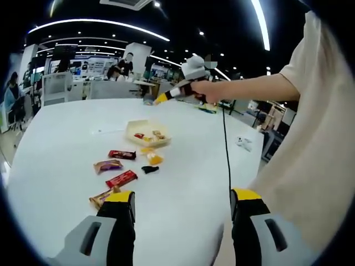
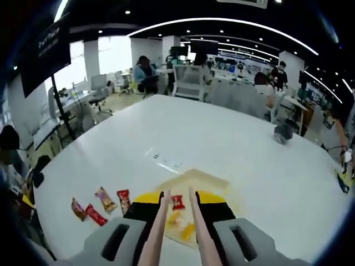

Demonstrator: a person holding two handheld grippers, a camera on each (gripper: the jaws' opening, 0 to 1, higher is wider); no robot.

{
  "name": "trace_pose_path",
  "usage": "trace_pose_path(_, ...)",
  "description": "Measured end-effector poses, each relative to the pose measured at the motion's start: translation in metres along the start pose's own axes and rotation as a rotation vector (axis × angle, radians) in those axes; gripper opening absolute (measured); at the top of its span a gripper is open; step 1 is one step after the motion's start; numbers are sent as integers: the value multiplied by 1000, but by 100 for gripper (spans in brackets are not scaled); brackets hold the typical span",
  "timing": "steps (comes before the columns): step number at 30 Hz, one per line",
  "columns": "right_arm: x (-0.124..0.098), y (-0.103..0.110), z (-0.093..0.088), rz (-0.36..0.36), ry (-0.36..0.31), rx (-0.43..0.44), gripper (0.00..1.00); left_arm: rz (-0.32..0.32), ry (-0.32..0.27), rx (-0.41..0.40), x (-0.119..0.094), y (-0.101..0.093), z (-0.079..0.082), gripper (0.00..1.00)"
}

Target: Place the target food into the container with the food tongs after gripping and lifting it, then release it inside without dropping or visibly crushing the food.

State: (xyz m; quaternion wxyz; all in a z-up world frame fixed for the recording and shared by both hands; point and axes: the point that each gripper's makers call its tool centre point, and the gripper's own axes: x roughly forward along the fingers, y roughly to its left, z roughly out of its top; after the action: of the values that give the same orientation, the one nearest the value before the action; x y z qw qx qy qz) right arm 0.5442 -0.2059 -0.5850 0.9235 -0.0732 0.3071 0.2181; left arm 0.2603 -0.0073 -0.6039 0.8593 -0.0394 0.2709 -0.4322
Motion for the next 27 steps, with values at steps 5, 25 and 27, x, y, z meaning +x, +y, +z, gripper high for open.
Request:
trace_pose_path(5, 2, 19, -17, 33, 21, 14, 23, 0, 0, 1, 0, -1, 0, 70)
trace_pose_path(25, 0, 51, -44, 77, 34, 90, 27, 3, 5, 3, -3, -5, -5, 70)
trace_pose_path(27, 0, 52, -46, 79, 36, 87, 27, 3, 4, 3, -3, -5, -5, 70)
